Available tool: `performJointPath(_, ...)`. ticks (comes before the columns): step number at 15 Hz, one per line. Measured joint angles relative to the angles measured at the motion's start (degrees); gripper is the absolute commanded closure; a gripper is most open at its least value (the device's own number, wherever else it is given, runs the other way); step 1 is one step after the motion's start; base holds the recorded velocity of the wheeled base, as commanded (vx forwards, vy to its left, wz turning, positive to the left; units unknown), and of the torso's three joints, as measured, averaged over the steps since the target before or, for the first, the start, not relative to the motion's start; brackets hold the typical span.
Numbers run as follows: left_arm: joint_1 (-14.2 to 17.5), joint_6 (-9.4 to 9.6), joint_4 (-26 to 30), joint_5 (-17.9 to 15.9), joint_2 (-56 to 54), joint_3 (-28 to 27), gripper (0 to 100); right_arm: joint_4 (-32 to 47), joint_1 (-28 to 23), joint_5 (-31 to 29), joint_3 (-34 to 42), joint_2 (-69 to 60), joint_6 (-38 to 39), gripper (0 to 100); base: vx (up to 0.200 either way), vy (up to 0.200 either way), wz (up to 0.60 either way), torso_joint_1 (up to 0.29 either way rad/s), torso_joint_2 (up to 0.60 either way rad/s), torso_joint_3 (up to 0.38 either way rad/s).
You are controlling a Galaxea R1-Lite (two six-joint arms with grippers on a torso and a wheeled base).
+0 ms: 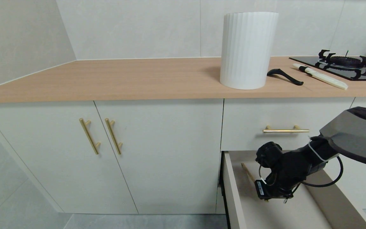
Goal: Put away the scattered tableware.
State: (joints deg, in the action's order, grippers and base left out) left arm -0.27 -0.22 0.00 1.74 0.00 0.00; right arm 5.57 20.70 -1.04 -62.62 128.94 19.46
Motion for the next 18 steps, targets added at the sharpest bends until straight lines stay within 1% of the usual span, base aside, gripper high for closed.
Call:
performJointPath(1,0.0,-0.02,0.0,0.0,0.0,0.0,0,0.0,0.0,0.0,0.1,0.1,0.0,0,0.0,0.0,0.0,0.0,0.0,0.0)
performJointPath(10,0.0,-0.02,0.0,0.0,0.0,0.0,0,0.2,0.0,-0.8,0.7,-1.1,0.0,0,0.0,0.0,0.0,0.0,0.0,0.0)
performJointPath(13,0.0,0.0,0.0,0.0,0.0,0.0,0,0.6,0.0,-0.4,1.9,-6.2,-0.1,0,0.0,0.0,0.0,0.0,0.0,0.0)
performJointPath(15,0.0,0.0,0.0,0.0,0.0,0.0,0,0.6,-0.1,-0.2,3.3,-12.3,-0.5,0,0.0,0.0,0.0,0.0,0.0,0.0)
performJointPath(18,0.0,0.0,0.0,0.0,0.0,0.0,0,0.8,-0.5,-0.5,5.5,-22.6,-3.2,0,0.0,0.0,0.0,0.0,0.0,0.0)
